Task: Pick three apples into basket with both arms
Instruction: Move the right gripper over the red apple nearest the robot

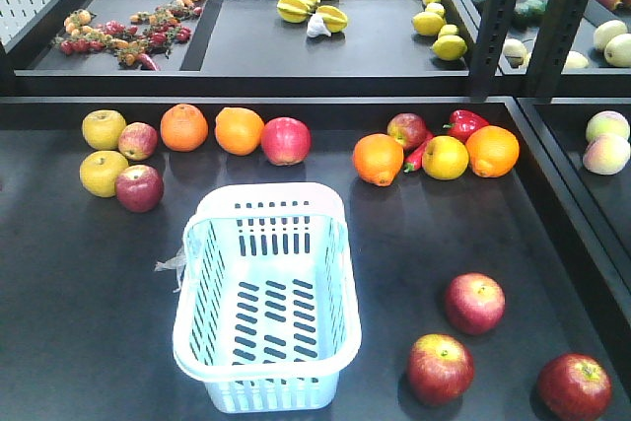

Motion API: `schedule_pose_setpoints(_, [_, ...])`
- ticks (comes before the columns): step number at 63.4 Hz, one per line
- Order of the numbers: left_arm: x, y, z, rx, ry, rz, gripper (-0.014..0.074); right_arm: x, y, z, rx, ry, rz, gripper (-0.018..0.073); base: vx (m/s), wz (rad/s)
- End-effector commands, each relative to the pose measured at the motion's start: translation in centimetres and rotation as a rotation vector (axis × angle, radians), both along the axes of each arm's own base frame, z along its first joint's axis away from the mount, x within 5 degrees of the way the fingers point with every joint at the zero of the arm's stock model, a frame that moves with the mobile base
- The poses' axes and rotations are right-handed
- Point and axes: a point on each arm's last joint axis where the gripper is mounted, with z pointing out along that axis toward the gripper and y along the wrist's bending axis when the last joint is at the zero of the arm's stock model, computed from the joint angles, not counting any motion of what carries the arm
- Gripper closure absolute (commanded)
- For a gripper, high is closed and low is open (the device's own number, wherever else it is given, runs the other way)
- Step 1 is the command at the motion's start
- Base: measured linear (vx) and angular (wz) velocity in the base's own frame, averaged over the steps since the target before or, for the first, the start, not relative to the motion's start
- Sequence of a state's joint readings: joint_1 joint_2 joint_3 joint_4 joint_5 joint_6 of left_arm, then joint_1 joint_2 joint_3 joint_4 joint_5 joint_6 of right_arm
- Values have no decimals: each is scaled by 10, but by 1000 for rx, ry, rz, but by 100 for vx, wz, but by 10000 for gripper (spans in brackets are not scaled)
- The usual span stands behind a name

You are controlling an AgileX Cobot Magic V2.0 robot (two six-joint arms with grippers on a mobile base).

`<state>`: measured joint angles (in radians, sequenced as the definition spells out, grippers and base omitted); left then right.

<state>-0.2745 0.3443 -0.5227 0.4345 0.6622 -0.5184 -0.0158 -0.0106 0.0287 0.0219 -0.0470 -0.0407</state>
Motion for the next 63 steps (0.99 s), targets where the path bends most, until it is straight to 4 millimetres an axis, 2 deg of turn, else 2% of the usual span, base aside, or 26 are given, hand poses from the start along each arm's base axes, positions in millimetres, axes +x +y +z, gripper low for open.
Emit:
schedule_pose_setpoints(1, [2, -1, 11, -3, -70, -17, 4, -2, -1, 6, 71, -104, 0, 566, 0, 0])
schedule_pose_setpoints(6, [2, -1, 11, -3, -70, -17, 4, -2, -1, 8, 153, -118, 10, 566, 0, 0])
schedule_pose_setpoints(13, [2, -1, 11, -3, -70, -17, 4, -5, -1, 21, 169, -111, 17, 566, 0, 0])
schedule_pose_setpoints(24, [2, -1, 11, -3, -70, -17, 4, -11, 0, 59, 53, -24, 8, 566, 0, 0])
schedule_pose_setpoints(32, [2, -1, 11, -3, -70, -17, 4, -7, 0, 88, -23, 110, -5, 566, 0, 0])
schedule_pose_setpoints(41, [2, -1, 11, -3, -70, -17, 4, 6, 0, 117, -11, 336, 1, 566, 0, 0])
schedule_pose_setpoints(48, [2, -1, 11, -3, -70, -17, 4, 22, 0, 131, -7, 558, 4, 566, 0, 0])
schedule_pose_setpoints(55, [2, -1, 11, -3, -70, -17, 4, 37, 0, 141, -5, 728, 7, 566, 0, 0])
schedule_pose_setpoints(63, [2, -1, 11, -3, -70, -17, 4, 55, -1, 141, 2, 836, 9, 566, 0, 0])
